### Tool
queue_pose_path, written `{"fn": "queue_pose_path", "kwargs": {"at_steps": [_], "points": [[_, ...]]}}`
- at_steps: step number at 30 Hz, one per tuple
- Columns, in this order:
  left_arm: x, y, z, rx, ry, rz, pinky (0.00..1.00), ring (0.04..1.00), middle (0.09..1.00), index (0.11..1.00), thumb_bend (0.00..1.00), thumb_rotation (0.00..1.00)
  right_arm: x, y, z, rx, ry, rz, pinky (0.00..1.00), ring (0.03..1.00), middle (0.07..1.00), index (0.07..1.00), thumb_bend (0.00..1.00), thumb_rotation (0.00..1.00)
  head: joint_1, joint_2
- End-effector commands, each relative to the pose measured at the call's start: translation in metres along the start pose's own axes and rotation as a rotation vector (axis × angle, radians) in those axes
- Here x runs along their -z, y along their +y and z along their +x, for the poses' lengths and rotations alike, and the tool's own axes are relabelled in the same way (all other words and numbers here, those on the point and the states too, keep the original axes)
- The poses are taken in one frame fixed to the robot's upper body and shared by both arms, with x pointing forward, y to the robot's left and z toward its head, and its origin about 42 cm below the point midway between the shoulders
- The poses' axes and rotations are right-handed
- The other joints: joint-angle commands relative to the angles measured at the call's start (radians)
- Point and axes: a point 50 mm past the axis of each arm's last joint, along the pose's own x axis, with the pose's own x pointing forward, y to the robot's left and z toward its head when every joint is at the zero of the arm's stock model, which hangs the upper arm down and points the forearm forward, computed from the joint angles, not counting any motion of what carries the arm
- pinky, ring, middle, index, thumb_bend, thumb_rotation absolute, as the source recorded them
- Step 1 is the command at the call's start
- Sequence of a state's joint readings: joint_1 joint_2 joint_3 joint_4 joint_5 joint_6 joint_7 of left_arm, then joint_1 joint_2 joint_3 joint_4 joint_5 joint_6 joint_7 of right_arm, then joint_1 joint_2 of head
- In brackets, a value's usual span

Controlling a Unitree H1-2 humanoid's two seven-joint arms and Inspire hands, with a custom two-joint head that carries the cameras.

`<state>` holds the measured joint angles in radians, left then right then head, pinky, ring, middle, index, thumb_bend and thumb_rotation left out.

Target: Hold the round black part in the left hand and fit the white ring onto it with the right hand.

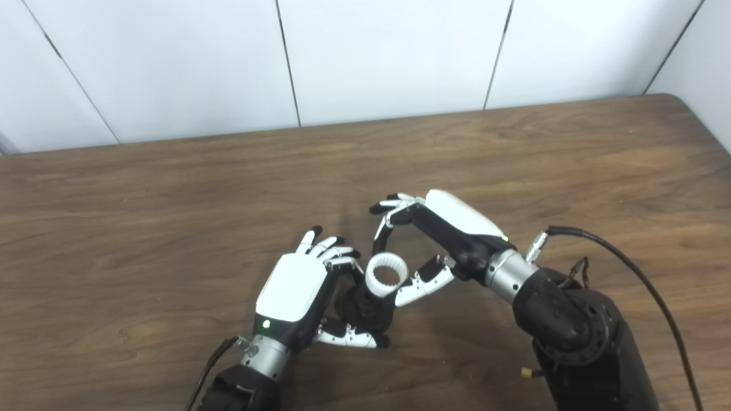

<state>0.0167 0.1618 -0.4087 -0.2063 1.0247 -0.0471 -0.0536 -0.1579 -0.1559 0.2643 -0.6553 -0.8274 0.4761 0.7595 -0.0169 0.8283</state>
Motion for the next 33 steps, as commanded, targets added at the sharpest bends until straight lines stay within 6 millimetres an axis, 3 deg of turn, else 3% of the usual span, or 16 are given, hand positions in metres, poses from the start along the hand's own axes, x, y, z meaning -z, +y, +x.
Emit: {"fn": "queue_pose_path", "kwargs": {"at_steps": [1, 33], "points": [[-0.006, 0.009, 0.006, -0.057, -0.030, 0.013, 1.00, 0.883, 0.780, 0.484, 0.52, 0.05, -0.010, -0.006, 0.000, 0.035, -0.053, -0.015, 0.99, 0.963, 0.882, 0.484, 0.52, 0.13, 0.001, 0.001], [-0.009, 0.009, 0.008, -0.062, -0.031, 0.014, 1.00, 0.883, 0.779, 0.483, 0.52, 0.06, -0.003, 0.011, 0.016, -0.005, -0.041, -0.033, 1.00, 0.962, 0.884, 0.483, 0.52, 0.13, 0.007, 0.007]]}}
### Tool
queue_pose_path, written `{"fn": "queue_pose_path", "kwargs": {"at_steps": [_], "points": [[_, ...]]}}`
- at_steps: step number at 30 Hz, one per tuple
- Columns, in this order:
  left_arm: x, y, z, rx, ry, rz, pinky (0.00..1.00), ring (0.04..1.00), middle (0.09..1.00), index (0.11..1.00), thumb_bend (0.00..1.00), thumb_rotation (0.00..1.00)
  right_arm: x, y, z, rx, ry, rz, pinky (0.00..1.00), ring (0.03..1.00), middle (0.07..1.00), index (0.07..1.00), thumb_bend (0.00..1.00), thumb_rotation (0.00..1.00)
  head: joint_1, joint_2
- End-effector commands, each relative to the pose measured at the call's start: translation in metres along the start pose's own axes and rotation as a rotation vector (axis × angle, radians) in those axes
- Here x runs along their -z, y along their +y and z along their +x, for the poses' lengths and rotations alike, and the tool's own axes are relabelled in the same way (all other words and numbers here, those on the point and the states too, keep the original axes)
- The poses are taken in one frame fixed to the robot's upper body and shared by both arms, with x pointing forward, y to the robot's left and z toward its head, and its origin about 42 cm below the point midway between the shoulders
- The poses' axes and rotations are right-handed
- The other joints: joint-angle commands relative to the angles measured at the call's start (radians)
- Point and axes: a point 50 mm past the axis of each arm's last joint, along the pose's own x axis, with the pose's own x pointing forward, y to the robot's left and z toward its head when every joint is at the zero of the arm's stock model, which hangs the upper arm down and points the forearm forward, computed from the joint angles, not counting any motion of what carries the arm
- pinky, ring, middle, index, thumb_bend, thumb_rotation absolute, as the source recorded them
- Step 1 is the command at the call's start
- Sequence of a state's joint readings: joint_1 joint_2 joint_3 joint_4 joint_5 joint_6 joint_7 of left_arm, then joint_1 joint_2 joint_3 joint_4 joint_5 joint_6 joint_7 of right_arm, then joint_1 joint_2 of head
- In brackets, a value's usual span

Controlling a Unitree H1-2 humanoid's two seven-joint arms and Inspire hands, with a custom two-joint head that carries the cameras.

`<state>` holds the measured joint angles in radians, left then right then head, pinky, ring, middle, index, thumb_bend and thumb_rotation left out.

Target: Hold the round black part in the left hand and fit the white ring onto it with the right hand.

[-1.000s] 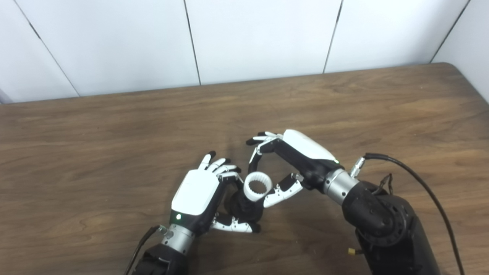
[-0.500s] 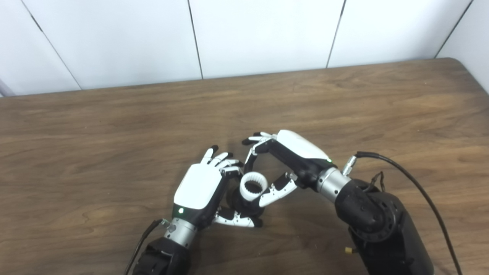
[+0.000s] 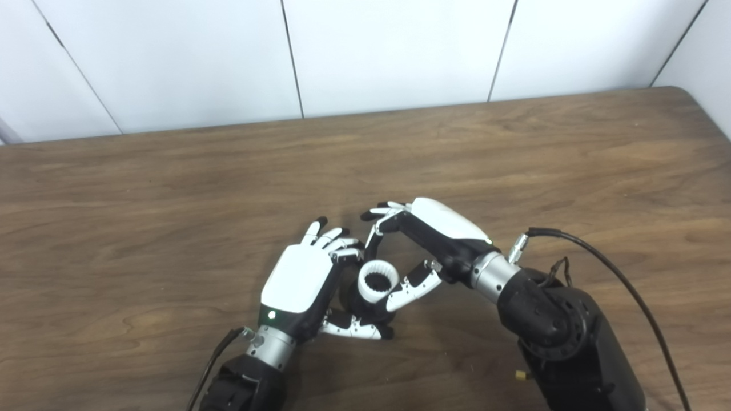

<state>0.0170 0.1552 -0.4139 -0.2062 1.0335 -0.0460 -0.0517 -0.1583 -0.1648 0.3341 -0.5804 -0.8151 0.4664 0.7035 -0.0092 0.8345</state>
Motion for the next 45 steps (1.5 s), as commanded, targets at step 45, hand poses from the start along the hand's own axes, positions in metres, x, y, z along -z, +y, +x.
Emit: {"fn": "queue_pose_path", "kwargs": {"at_steps": [45], "points": [[-0.008, 0.012, 0.008, -0.073, -0.028, 0.011, 1.00, 0.880, 0.778, 0.483, 0.52, 0.06, 0.004, 0.002, 0.005, 0.032, -0.010, -0.036, 0.99, 0.957, 0.901, 0.491, 0.52, 0.15, -0.003, 0.004]]}}
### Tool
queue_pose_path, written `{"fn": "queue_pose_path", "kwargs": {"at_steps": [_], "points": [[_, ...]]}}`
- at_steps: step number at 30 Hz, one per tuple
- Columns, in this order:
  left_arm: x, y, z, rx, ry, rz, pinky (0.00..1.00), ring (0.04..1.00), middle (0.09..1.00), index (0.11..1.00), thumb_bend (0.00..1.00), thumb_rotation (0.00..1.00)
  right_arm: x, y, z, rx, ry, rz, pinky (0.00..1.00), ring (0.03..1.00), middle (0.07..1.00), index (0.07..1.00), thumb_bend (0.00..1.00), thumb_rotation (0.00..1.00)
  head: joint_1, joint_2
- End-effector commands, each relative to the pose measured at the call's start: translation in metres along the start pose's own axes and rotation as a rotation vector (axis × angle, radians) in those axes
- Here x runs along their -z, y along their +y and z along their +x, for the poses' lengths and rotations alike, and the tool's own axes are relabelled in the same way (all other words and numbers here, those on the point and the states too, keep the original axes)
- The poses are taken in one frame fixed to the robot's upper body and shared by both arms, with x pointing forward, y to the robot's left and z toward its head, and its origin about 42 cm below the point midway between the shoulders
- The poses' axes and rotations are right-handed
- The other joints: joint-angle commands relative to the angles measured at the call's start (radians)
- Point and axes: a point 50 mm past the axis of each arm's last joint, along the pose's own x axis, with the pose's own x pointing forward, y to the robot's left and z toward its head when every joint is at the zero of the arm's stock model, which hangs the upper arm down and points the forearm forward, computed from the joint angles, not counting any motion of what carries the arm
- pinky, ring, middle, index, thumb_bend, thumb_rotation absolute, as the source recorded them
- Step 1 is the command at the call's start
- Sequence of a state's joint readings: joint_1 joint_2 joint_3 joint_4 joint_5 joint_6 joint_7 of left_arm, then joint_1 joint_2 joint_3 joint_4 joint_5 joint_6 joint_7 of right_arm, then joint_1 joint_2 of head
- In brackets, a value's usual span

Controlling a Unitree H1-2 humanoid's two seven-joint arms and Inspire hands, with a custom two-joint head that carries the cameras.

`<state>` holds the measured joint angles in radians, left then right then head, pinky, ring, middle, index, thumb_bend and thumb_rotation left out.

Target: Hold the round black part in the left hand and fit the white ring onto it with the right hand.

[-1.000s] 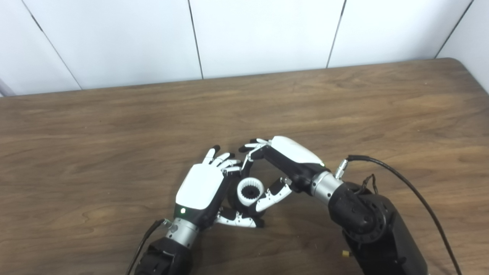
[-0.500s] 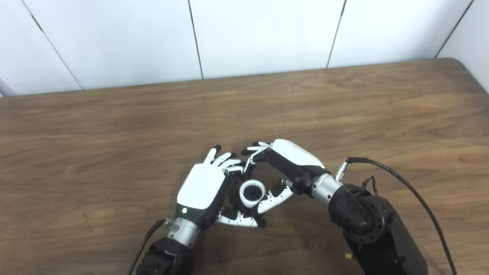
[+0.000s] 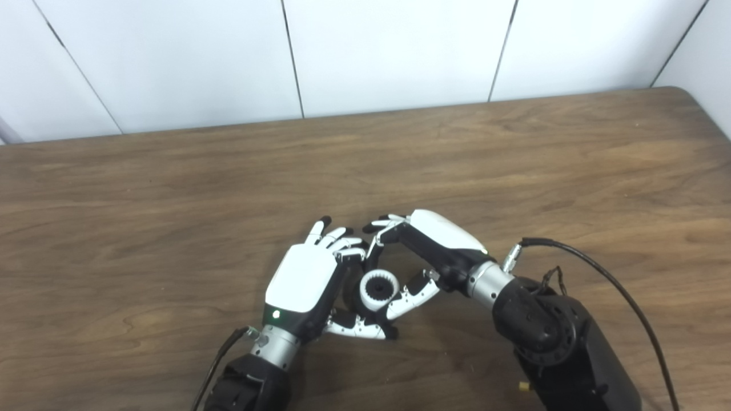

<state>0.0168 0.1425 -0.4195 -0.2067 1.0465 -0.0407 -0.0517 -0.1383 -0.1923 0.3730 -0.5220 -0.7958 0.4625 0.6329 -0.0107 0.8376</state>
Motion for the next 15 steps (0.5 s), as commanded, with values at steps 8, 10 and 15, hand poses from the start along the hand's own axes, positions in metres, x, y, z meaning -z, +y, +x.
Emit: {"fn": "queue_pose_path", "kwargs": {"at_steps": [8, 10, 15], "points": [[-0.0032, 0.0128, 0.0060, -0.070, -0.026, 0.012, 1.00, 0.879, 0.778, 0.483, 0.52, 0.06, -0.0095, -0.0150, -0.0006, 0.057, -0.040, -0.041, 1.00, 0.979, 0.940, 0.633, 1.00, 0.23, -0.005, 0.002], [-0.0030, 0.0125, 0.0059, -0.070, -0.026, 0.010, 1.00, 0.877, 0.778, 0.483, 0.52, 0.06, -0.0104, -0.0156, -0.0011, 0.059, -0.037, -0.042, 1.00, 0.981, 0.943, 0.635, 1.00, 0.23, -0.007, 0.002], [-0.0025, 0.0128, 0.0060, -0.067, -0.024, 0.004, 1.00, 0.883, 0.780, 0.483, 0.52, 0.06, -0.0099, -0.0160, -0.0013, 0.060, -0.031, -0.049, 1.00, 0.986, 0.943, 0.614, 1.00, 0.21, -0.009, 0.005]]}}
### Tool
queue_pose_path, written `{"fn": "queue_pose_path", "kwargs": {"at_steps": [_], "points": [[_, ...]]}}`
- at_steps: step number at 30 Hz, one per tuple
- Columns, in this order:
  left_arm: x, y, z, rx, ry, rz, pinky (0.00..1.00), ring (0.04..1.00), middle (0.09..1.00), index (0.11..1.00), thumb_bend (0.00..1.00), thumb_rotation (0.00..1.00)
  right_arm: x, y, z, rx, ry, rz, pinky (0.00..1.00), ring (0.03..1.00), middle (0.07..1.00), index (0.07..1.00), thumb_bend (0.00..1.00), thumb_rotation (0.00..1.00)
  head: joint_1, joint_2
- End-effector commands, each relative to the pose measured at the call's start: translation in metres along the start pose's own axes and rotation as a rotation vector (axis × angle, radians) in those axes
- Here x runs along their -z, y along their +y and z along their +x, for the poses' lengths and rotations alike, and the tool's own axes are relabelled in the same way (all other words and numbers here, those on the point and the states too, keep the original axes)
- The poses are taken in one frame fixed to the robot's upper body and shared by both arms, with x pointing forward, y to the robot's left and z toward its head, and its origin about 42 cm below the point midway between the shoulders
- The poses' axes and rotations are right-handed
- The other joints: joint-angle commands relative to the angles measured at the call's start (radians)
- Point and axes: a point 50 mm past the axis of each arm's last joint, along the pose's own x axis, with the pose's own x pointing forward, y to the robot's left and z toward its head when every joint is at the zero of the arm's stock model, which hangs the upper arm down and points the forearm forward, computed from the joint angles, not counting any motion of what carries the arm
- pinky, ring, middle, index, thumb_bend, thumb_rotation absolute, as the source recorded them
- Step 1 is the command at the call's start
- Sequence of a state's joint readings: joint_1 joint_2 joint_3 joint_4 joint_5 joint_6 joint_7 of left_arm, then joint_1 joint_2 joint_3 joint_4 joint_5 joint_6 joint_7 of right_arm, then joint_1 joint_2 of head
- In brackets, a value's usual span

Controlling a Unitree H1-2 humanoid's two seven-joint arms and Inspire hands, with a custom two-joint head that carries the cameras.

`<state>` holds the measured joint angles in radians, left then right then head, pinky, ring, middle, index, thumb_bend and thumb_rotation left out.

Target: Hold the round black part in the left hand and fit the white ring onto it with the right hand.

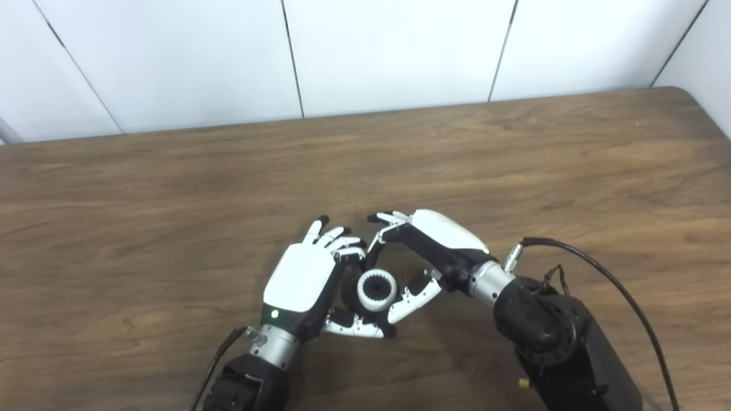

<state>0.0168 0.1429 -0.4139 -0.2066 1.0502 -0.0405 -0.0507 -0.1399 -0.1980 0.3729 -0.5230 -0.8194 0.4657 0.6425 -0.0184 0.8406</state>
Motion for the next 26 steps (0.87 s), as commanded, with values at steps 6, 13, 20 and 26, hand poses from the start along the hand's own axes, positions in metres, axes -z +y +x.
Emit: {"fn": "queue_pose_path", "kwargs": {"at_steps": [6, 13, 20, 26], "points": [[-0.003, 0.012, 0.007, -0.064, -0.028, 0.001, 1.00, 0.883, 0.779, 0.484, 0.52, 0.06, -0.010, -0.016, -0.001, 0.066, -0.043, -0.026, 1.00, 0.983, 0.936, 0.588, 1.00, 0.18, -0.005, 0.002], [-0.002, 0.013, 0.008, -0.066, -0.027, 0.002, 1.00, 0.884, 0.783, 0.484, 0.52, 0.06, -0.010, -0.021, -0.003, 0.092, -0.054, -0.025, 0.98, 0.975, 0.924, 0.585, 1.00, 0.16, -0.008, 0.001], [-0.001, 0.012, 0.008, -0.065, -0.024, 0.003, 1.00, 0.883, 0.781, 0.484, 0.52, 0.06, -0.008, -0.032, -0.006, 0.131, -0.052, -0.032, 0.95, 0.958, 0.910, 0.597, 1.00, 0.18, -0.008, -0.002], [0.001, 0.012, 0.009, -0.067, -0.024, -0.002, 1.00, 0.879, 0.778, 0.484, 0.52, 0.06, -0.003, -0.044, -0.010, 0.166, -0.046, -0.043, 0.91, 0.944, 0.903, 0.626, 1.00, 0.18, -0.006, -0.004]]}}
